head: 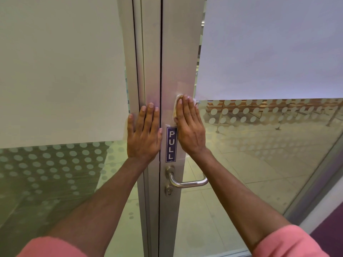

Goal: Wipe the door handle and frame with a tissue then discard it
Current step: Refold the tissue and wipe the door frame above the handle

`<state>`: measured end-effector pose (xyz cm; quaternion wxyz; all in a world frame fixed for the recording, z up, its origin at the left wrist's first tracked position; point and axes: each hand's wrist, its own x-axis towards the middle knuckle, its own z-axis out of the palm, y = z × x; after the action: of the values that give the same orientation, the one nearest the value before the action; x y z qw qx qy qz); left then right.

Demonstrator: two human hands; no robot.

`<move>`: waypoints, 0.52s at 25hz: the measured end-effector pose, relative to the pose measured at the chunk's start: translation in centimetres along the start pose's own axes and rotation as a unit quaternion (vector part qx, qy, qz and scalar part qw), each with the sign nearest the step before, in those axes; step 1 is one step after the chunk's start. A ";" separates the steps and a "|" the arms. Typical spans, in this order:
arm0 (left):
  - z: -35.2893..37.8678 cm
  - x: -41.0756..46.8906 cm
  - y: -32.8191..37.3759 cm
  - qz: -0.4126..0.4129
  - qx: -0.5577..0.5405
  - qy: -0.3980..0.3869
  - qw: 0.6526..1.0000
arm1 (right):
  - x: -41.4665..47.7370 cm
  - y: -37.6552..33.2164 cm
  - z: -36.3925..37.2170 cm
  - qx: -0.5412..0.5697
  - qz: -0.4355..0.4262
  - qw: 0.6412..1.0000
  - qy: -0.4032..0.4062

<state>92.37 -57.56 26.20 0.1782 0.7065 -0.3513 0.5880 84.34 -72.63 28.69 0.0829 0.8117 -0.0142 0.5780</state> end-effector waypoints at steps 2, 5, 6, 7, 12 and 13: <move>0.0 0.0 0.0 -0.002 -0.002 0.001 1.000 | -4.1 0.0 -0.4 -0.030 -0.052 0.997 -0.054; -0.1 0.0 0.0 -0.001 -0.002 0.001 1.000 | -6.1 0.8 -1.4 -0.058 -0.088 0.991 -0.088; -0.2 0.0 0.0 -0.002 -0.003 0.000 1.000 | -5.0 1.1 -1.6 -0.056 -0.089 0.991 -0.078; -0.2 0.1 0.0 -0.002 -0.002 -0.001 1.000 | -3.5 1.1 -1.6 -0.049 -0.082 0.993 -0.065; -0.2 0.0 0.1 0.001 0.000 -0.002 1.000 | 1.2 1.4 -1.1 -0.014 -0.076 0.997 -0.009; -0.2 0.0 0.0 0.000 0.001 -0.001 1.000 | 0.4 1.5 -1.0 -0.011 -0.101 0.995 -0.022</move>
<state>92.23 -57.41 26.26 0.1773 0.7073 -0.3508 0.5875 83.41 -73.91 29.58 0.1493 0.8205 0.0596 0.5485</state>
